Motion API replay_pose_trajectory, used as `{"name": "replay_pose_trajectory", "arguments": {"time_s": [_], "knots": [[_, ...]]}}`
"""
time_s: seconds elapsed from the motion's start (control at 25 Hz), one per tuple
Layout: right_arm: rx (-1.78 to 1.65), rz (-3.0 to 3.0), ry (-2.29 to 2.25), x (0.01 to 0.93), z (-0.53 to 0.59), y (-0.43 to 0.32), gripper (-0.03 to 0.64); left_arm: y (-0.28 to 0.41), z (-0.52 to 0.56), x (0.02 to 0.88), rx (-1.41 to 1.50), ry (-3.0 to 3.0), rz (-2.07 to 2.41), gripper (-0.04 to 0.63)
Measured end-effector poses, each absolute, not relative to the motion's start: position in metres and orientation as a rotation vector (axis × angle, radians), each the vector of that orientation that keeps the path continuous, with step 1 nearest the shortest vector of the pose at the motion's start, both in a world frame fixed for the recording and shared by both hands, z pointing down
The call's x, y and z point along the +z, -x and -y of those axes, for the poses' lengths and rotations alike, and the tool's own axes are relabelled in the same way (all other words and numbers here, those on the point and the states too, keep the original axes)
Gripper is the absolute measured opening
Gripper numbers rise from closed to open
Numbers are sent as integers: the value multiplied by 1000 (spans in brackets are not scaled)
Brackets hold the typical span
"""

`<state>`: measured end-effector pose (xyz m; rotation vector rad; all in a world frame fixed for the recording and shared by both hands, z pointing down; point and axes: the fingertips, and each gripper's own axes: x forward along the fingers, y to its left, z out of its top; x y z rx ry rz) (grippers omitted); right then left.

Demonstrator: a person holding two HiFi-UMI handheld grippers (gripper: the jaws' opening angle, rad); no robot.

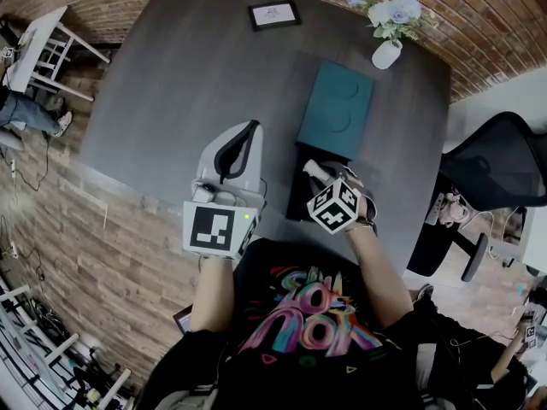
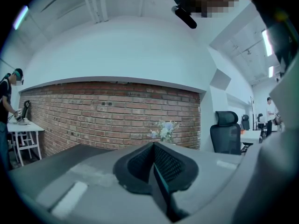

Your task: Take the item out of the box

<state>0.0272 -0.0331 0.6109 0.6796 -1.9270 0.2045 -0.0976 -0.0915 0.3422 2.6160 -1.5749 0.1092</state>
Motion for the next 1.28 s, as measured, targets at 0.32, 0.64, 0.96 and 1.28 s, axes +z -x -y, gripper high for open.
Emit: {"name": "replay_pose_trajectory", "arguments": {"time_s": [0.32, 0.64, 0.96, 1.28], "knots": [[285, 1945, -682, 609, 34, -28, 129, 102, 92, 339, 108, -2615, 1587, 0], [295, 1988, -698, 591, 31, -32, 129, 103, 97, 336, 106, -2628, 1581, 0], [223, 2092, -801, 542, 46, -31, 129, 100, 104, 331, 105, -2645, 1579, 0], [69, 2201, -1028, 463, 70, -46, 129, 83, 115, 327, 103, -2689, 1529, 0]]}}
